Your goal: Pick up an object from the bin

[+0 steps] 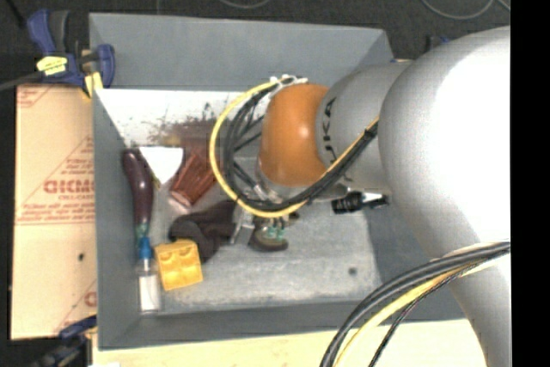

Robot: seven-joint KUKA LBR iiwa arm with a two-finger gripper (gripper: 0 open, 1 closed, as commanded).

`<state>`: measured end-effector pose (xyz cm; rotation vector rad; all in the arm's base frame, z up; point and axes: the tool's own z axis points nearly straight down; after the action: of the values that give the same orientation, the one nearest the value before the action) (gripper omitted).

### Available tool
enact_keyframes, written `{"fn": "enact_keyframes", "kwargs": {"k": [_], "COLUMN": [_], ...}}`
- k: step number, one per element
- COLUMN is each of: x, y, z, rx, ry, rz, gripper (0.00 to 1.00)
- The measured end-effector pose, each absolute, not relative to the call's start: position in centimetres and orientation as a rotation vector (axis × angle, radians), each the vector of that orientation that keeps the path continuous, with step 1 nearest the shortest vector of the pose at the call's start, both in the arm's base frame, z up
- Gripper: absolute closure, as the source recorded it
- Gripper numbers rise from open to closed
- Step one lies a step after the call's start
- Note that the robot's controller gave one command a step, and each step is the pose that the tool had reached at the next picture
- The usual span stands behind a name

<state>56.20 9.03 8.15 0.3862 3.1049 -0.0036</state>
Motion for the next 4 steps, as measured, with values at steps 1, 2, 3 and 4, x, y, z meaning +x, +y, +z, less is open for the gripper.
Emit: {"fn": "enact_keyframes", "kwargs": {"k": [1,2,3,4], "x": [56.2,56.1,55.7,55.0], "y": [9.1,9.2,9.3,9.0], "z": [9.4,11.5,11.6,11.3], "rx": [0.375,0.361,0.355,0.346], "ry": [3.101,3.105,3.1,3.107], "rz": [-0.003,-0.004,-0.003,-0.007], "gripper": [1.0,1.0,1.0,1.0]}}
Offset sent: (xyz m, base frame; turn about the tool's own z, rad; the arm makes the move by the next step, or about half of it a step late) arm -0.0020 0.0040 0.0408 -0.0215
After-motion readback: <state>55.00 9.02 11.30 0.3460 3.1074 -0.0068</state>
